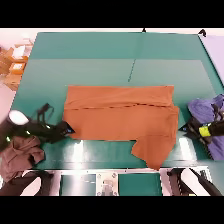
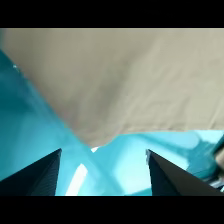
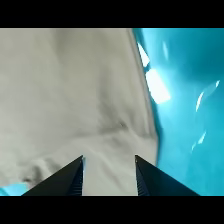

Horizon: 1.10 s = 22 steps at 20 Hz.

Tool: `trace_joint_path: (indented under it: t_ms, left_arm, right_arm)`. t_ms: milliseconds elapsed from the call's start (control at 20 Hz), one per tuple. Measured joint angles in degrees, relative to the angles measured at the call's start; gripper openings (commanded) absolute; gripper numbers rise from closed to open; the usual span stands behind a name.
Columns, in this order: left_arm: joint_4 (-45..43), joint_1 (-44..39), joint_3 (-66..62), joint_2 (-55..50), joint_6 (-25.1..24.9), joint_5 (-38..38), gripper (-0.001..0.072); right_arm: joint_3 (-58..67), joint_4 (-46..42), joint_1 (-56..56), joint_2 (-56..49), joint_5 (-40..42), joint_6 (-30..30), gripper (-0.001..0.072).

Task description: Fold the shirts.

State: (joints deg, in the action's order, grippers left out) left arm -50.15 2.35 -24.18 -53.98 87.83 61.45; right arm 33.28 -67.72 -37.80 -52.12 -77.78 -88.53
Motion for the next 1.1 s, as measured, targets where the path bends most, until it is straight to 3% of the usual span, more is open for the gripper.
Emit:
trace_joint_path:
  t_ms: [150,200,300,450,550,750,950,1050,1100]
  left_arm:
    - [7.41,-6.51,7.3,2.58,0.48,-10.8,0.0594]
    - [9.29,-8.24,8.59,3.15,0.55,-13.99,0.0544]
    - [11.26,-10.21,10.34,3.48,0.79,-19.8,0.0224]
    - [12.35,-11.54,11.45,3.76,0.11,-24.48,0.0022]
    - [13.38,-11.98,11.67,3.91,-0.5,-25.33,0.0023]
    - [13.88,-12.31,11.69,4.02,-1.46,-25.88,0.0023]
    - [13.18,-12.37,10.05,4.04,-2.38,-25.88,0.0023]
    - [12.31,-12.39,9.33,4.04,-2.56,-25.75,0.0023]
    - [11.87,-12.39,9.09,4.04,-2.6,-25.57,0.0023]
  right_arm:
    - [-5.31,-0.7,-0.15,3.63,1.36,-1.86,0.0383]
    - [-6.19,-0.9,0.04,4.17,1.75,-2.34,0.0384]
    - [-7.37,-1.03,0.72,4.94,1.92,-2.71,0.0432]
    - [-8.2,-1.66,1.33,5.42,1.09,-3.76,0.0447]
    - [-8.44,-3.28,1.51,5.55,-0.46,-5.29,0.0496]
    - [-9.16,-6.21,1.64,5.62,-3.13,-8.2,0.049]
    - [-12.46,-3.19,1.84,3.39,-2.95,-8.24,0.0484]
    - [-13.29,-1.14,2.54,1.2,-1.95,-7.26,0.0374]
    - [-13.57,-0.33,3.17,0.04,-1.07,-6.88,0.0354]
